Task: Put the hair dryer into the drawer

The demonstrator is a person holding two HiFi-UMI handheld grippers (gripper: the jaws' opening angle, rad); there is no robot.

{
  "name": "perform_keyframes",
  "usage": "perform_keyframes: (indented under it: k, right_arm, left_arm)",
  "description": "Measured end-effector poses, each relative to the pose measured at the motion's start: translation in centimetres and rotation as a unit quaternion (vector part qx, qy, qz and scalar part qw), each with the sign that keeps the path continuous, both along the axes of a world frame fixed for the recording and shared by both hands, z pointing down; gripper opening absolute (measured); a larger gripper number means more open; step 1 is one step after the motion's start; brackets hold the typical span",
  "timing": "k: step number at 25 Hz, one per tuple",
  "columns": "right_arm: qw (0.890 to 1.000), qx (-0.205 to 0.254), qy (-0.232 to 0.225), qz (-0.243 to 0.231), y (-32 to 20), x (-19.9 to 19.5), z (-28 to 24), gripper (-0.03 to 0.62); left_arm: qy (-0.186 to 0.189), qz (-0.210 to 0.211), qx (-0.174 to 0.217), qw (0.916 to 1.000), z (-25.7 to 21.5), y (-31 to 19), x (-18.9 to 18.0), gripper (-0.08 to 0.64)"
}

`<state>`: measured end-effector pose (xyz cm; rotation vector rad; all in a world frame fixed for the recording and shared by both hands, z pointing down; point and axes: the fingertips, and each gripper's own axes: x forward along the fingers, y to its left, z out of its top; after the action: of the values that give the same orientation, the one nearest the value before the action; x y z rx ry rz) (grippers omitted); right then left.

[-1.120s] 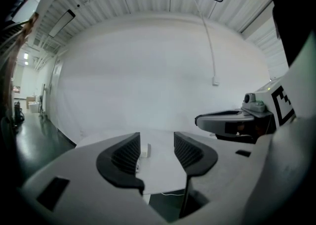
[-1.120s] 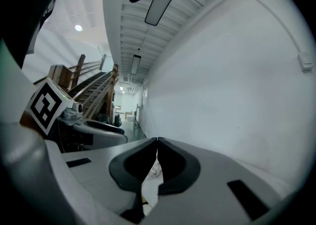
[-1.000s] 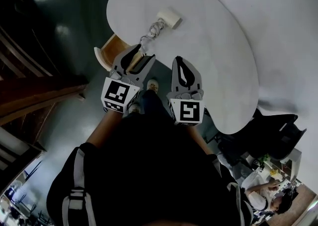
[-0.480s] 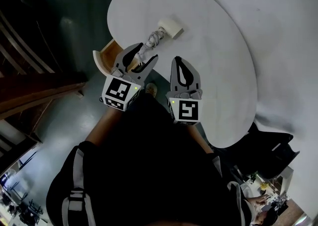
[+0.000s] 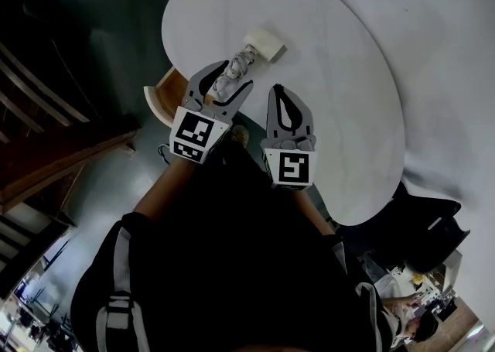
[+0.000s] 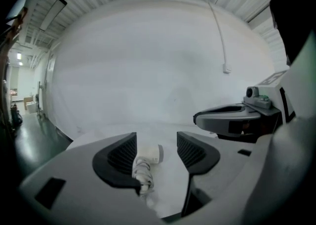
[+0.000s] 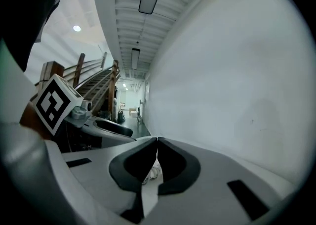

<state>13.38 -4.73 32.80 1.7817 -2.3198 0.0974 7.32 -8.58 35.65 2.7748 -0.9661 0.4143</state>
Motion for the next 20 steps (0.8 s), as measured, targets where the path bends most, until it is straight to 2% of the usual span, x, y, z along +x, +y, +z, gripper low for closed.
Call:
perform_keyframes:
  k: [5,20]
  right_arm:
    - [0.998,-0.056,0.004,0.020,-1.1,0.4,2.1,0.025]
    - [0.994,-0.102,0.009,0.038,-3.8,1.6,7.0,0.025]
  left_arm:
    - [-0.014,0.018,-0.019,0.9996,2.3,-1.8,0.7,0.258]
    - [-0.075,0.053,-0.074,0.9930,10.7,-4.8,2.6,0.289]
